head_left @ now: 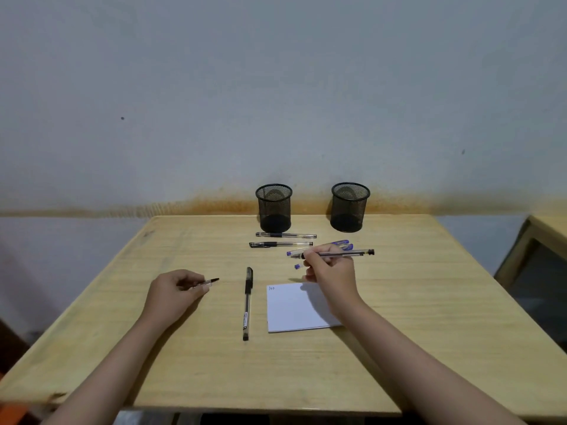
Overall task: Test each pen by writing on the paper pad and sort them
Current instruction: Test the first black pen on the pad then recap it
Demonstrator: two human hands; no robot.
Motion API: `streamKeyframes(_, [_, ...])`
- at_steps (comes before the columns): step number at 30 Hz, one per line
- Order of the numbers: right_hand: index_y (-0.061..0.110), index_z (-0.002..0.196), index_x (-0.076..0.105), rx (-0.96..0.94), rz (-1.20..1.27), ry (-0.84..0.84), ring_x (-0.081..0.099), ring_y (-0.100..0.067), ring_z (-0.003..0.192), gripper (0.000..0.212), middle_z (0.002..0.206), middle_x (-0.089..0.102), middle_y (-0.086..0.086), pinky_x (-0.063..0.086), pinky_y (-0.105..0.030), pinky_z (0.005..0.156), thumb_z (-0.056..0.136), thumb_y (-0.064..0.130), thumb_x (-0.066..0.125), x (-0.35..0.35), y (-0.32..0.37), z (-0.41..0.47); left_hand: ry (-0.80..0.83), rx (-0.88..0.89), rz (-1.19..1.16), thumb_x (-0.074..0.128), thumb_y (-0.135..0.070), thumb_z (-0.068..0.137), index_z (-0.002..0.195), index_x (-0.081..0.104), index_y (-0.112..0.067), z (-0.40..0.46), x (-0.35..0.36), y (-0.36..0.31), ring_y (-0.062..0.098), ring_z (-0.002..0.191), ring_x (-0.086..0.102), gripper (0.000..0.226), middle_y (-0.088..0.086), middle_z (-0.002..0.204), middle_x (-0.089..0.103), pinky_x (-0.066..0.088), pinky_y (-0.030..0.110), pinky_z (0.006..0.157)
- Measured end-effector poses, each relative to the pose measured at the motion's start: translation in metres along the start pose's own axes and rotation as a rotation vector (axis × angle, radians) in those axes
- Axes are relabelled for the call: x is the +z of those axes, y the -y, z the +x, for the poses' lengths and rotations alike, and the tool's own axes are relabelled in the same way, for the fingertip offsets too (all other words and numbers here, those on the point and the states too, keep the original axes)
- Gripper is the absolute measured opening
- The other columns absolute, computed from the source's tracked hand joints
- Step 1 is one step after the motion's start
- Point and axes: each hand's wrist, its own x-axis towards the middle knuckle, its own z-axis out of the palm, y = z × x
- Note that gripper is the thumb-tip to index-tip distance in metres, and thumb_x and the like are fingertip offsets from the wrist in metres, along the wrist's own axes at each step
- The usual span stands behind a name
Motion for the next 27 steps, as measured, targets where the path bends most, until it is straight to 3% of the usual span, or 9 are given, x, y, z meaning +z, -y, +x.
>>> streamKeyframes(2, [0.006, 0.075, 0.063, 0.035, -0.022, 0.044, 0.057, -0.016, 0.052, 0.011, 0.06, 0.059, -0.006, 0.053, -0.029, 0.054, 0.086, 0.005, 0.064, 0.002, -0.005, 0.001, 0.026, -0.032, -0.015, 0.079, -0.014, 0.07, 0.093, 0.072, -0.013, -0.001, 0.002, -0.003, 0.017, 0.09, 0.066, 0.024, 0.002, 0.091, 0.071, 0.048, 0.02, 0.075])
streamKeyframes(5, [-0.002, 0.079, 0.059, 0.061, -0.071, 0.095, 0.058, -0.013, 0.046, 0.006, 0.059, 0.058, -0.01, 0.053, -0.023, 0.048, 0.085, -0.003, 0.06, 0.005, -0.013, 0.003, -0.004, -0.026, -0.044, 0.077, -0.019, 0.073, 0.101, 0.067, -0.018, -0.014, 0.011, -0.019, 0.016, 0.101, 0.062, 0.03, 0.0, 0.102, 0.067, 0.049, 0.031, 0.088])
streamKeyframes(9, [-0.004, 0.081, 0.056, 0.058, -0.187, 0.145, 0.065, -0.009, 0.05, 0.005, 0.061, 0.06, -0.014, 0.055, -0.02, 0.05, 0.085, -0.006, 0.057, 0.003, -0.024, 0.011, 0.089, 0.2, -0.021, 0.072, -0.031, 0.076, 0.102, 0.065, -0.022, -0.053, 0.032, -0.053, -0.004, 0.096, 0.059, 0.028, -0.008, 0.105, 0.065, 0.045, 0.014, 0.085])
streamKeyframes(11, [0.0, 0.078, 0.056, 0.05, -0.221, 0.141, 0.068, -0.016, 0.055, 0.01, 0.065, 0.063, -0.018, 0.057, -0.024, 0.054, 0.085, -0.002, 0.063, 0.003, -0.028, 0.013, 0.225, 0.32, 0.072, 0.06, -0.05, 0.074, 0.11, 0.061, -0.025, -0.071, 0.043, -0.061, -0.004, 0.107, 0.053, 0.044, -0.013, 0.116, 0.06, 0.042, 0.021, 0.094])
streamKeyframes(14, [0.005, 0.072, 0.054, 0.016, -0.233, 0.141, 0.068, -0.023, 0.055, 0.02, 0.064, 0.065, -0.021, 0.058, -0.032, 0.057, 0.082, 0.006, 0.071, 0.003, -0.032, 0.014, 0.351, 0.447, 0.272, 0.043, -0.066, 0.077, 0.127, 0.051, -0.029, -0.084, 0.058, -0.055, 0.003, 0.131, 0.035, 0.062, -0.012, 0.139, 0.045, 0.019, 0.033, 0.115])
streamKeyframes(17, [0.008, 0.068, 0.052, 0.013, -0.236, 0.132, 0.066, -0.023, 0.052, 0.023, 0.059, 0.064, -0.018, 0.058, -0.034, 0.057, 0.082, 0.005, 0.07, 0.005, -0.035, 0.015, 0.353, 0.523, 0.357, 0.029, -0.072, 0.08, 0.133, 0.046, -0.029, -0.09, 0.066, -0.049, 0.005, 0.138, 0.026, 0.071, -0.008, 0.147, 0.036, 0.004, 0.03, 0.114])
streamKeyframes(20, [0.004, 0.074, 0.055, 0.033, -0.242, 0.13, 0.067, -0.023, 0.052, 0.018, 0.059, 0.065, -0.015, 0.059, -0.034, 0.055, 0.083, 0.007, 0.07, 0.009, -0.034, 0.018, 0.332, 0.535, 0.341, 0.033, -0.06, 0.083, 0.132, 0.046, -0.03, -0.09, 0.068, -0.047, 0.003, 0.137, 0.026, 0.059, -0.01, 0.146, 0.037, 0.006, 0.027, 0.113])
streamKeyframes(25, [0.004, 0.068, 0.051, -0.001, -0.251, 0.135, 0.064, -0.023, 0.047, 0.021, 0.056, 0.06, -0.021, 0.055, -0.031, 0.046, 0.08, 0.002, 0.068, 0.024, -0.032, 0.021, 0.326, 0.546, 0.322, 0.039, -0.055, 0.084, 0.129, 0.048, -0.029, -0.09, 0.069, -0.046, 0.007, 0.132, 0.034, 0.052, -0.009, 0.144, 0.04, 0.031, 0.025, 0.104])
streamKeyframes(27, [0.004, 0.066, 0.048, -0.023, -0.251, 0.147, 0.062, -0.022, 0.045, 0.021, 0.057, 0.056, -0.023, 0.052, -0.031, 0.045, 0.079, -0.001, 0.064, 0.027, -0.035, 0.02, 0.327, 0.55, 0.324, 0.039, -0.055, 0.084, 0.129, 0.048, -0.03, -0.09, 0.069, -0.046, 0.007, 0.131, 0.035, 0.052, -0.01, 0.144, 0.039, 0.034, 0.022, 0.098])
